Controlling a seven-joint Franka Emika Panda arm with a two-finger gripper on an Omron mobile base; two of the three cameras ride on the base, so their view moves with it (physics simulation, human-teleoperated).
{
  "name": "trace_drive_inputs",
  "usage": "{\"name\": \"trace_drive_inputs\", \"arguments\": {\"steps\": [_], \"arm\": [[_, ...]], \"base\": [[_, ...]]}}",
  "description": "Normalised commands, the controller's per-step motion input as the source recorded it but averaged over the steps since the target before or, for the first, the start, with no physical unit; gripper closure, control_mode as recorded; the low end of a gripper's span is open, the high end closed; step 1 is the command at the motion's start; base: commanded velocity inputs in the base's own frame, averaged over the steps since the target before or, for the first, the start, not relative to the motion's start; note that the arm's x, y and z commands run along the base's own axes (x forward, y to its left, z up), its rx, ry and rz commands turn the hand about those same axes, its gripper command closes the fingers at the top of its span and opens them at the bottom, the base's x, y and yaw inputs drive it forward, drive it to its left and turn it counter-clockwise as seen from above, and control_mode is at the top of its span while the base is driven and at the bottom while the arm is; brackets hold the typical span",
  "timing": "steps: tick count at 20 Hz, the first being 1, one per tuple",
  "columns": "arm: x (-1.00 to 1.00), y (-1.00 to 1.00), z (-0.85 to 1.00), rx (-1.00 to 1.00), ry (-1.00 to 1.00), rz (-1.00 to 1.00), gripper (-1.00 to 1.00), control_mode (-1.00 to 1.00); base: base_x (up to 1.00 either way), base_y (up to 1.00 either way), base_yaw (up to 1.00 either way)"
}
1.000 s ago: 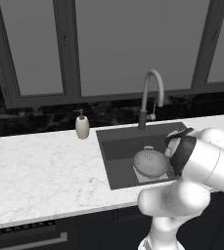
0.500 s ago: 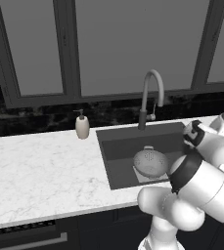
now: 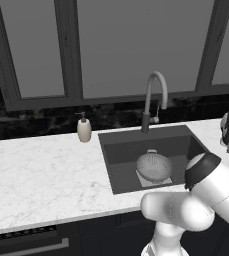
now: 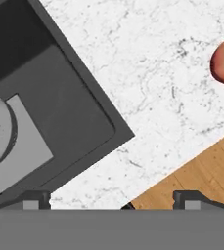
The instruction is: Put the colander in the sink, put the peach in the colander, and turn on the sink faucet and pour water over the colander.
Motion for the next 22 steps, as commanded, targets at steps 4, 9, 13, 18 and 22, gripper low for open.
{"name": "trace_drive_inputs", "arguments": {"steps": [4, 9, 13, 18, 22], "arm": [[-0.85, -0.74, -0.29, 0.00, 0.00, -0.06, -1.00, -1.00], [-0.20, -0.77, -0.08, 0.00, 0.02, -0.10, -1.00, -1.00], [0.01, -0.68, 0.00, 0.00, 0.04, -0.04, -1.00, -1.00], [0.19, -0.68, -0.06, 0.05, 0.01, -0.10, -1.00, -1.00], [0.25, -0.38, -0.18, 0.03, 0.00, -0.07, -1.00, -1.00]], "base": [[0.00, 0.00, 0.00], [0.00, 0.00, 0.00], [0.00, 0.00, 0.00], [0.00, 0.00, 0.00], [0.00, 0.00, 0.00]]}}
